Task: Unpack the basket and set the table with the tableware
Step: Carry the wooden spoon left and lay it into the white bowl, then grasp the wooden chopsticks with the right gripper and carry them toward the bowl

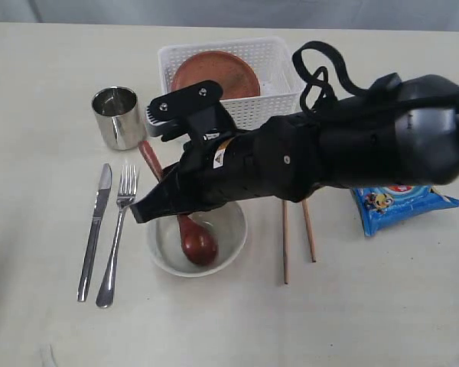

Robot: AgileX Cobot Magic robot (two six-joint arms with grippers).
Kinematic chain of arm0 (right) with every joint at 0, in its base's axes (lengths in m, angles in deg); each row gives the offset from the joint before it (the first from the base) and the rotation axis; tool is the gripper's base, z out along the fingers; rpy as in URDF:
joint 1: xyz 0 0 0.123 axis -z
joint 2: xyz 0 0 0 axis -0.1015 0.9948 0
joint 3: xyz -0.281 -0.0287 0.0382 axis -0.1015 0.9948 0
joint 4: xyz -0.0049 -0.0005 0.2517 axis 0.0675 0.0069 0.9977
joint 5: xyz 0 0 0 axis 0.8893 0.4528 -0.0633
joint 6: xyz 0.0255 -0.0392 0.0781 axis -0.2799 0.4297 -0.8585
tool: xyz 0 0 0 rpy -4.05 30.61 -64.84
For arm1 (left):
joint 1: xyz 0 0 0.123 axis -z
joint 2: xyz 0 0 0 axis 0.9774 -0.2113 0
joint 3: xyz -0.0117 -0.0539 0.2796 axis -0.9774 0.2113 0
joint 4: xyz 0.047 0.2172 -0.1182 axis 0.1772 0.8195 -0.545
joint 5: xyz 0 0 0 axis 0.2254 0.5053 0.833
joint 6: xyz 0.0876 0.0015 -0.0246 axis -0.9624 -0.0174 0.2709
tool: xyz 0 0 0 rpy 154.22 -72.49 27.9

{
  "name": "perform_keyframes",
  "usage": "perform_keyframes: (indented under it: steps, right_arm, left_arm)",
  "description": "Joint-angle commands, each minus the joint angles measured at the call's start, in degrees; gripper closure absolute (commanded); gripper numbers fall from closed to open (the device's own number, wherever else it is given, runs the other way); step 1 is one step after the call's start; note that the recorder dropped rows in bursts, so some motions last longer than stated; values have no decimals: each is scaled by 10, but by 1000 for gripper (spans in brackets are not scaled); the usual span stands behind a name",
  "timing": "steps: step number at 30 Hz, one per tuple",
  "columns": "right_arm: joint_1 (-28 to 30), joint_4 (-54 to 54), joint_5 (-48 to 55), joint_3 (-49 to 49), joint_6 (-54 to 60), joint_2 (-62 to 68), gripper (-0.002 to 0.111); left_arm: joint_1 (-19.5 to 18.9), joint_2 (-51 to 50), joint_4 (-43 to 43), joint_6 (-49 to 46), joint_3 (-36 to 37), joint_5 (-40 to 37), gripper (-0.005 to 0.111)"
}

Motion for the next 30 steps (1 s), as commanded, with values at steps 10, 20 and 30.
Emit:
perform_keyframes:
  steps: [10,20,30]
  right_arm:
    - [0,-3,35,-22,29,-14,57]
    - [67,-16,160,-23,-9,-99,57]
    - [260,-67,344,-6,-31,-95,57]
  left_arm:
    - [-1,2,-1,0,2,0,106]
    - [-1,2,-1,0,2,0,106]
    - [-1,2,-1,0,2,0,106]
